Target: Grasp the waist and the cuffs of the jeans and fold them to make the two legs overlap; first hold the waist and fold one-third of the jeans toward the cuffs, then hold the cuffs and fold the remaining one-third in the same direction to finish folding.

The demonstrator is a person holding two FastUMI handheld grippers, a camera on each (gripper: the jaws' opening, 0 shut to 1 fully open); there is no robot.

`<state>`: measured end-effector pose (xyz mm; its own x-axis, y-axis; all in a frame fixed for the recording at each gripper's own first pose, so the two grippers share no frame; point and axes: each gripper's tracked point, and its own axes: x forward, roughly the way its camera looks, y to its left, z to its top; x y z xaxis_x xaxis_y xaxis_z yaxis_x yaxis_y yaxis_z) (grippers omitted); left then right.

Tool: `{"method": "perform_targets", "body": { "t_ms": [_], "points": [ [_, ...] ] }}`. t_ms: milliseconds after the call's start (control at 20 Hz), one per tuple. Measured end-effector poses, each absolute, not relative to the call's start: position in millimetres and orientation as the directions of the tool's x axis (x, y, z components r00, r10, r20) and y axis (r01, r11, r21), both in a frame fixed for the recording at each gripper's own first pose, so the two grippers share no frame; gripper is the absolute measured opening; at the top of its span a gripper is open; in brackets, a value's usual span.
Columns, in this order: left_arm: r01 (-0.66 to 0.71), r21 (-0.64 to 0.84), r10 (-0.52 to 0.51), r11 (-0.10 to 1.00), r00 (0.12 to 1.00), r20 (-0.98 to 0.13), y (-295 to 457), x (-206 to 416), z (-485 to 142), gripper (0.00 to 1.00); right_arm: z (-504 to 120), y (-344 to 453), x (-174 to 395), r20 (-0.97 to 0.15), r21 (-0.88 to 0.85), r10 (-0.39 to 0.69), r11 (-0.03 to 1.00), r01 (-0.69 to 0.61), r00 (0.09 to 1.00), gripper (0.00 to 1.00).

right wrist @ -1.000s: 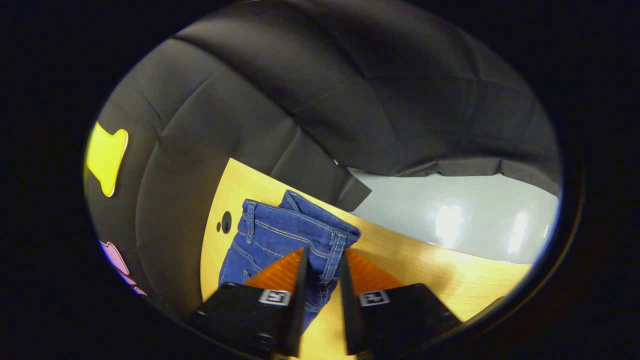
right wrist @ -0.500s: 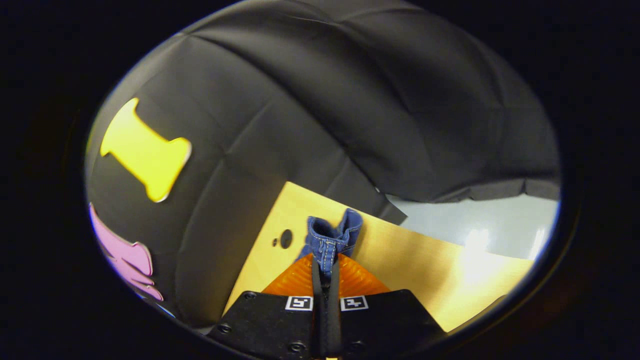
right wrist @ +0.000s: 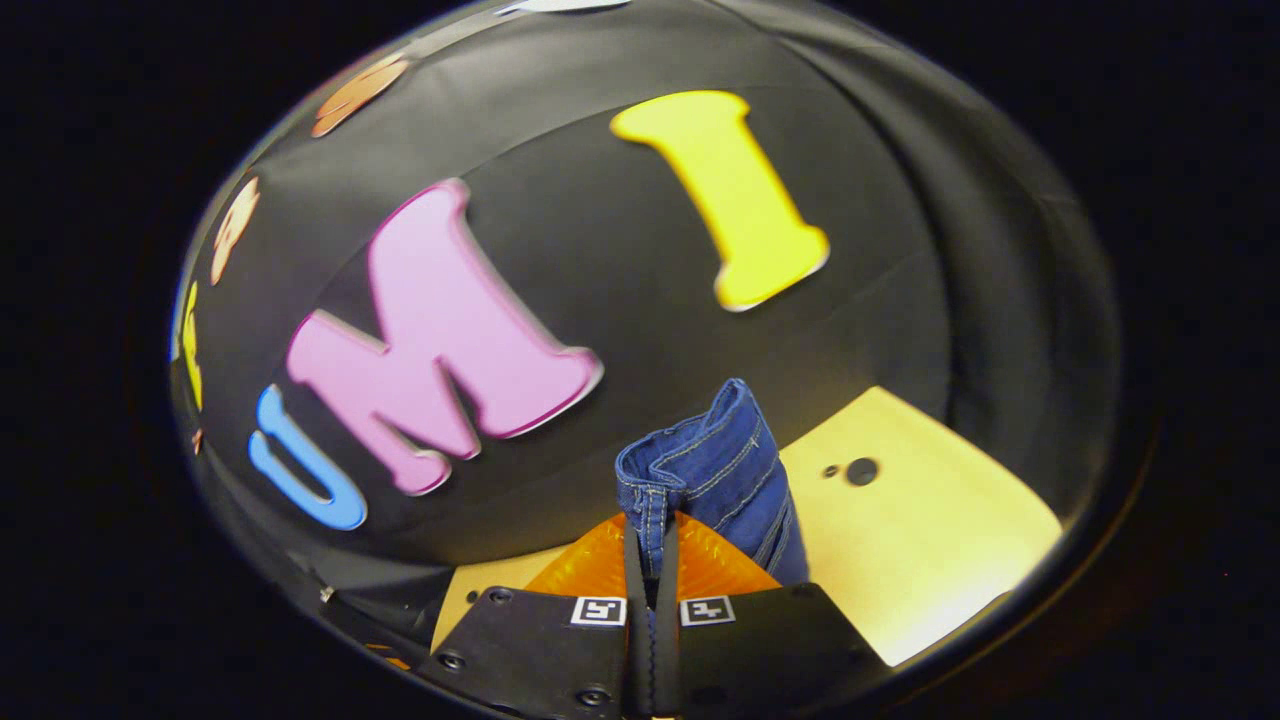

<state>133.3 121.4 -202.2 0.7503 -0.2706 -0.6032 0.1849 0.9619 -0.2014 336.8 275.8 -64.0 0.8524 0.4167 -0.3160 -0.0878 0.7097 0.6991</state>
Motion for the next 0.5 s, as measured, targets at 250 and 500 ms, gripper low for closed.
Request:
{"method": "perform_targets", "body": {
  "t_ms": [250,500],
  "points": [
    [0.099,-0.263,-0.249,0.960,0.733,-0.633,145,144,-222,0.96,-170,429,283,-0.475,0.660,0.609,0.724,-0.201,0.635,0.05],
    [0.031,-0.300,-0.231,0.953,0.714,-0.661,157,165,-242,0.96,-246,476,260,-0.632,0.593,0.640,0.762,-0.259,0.437,0.05]
  ]
}}
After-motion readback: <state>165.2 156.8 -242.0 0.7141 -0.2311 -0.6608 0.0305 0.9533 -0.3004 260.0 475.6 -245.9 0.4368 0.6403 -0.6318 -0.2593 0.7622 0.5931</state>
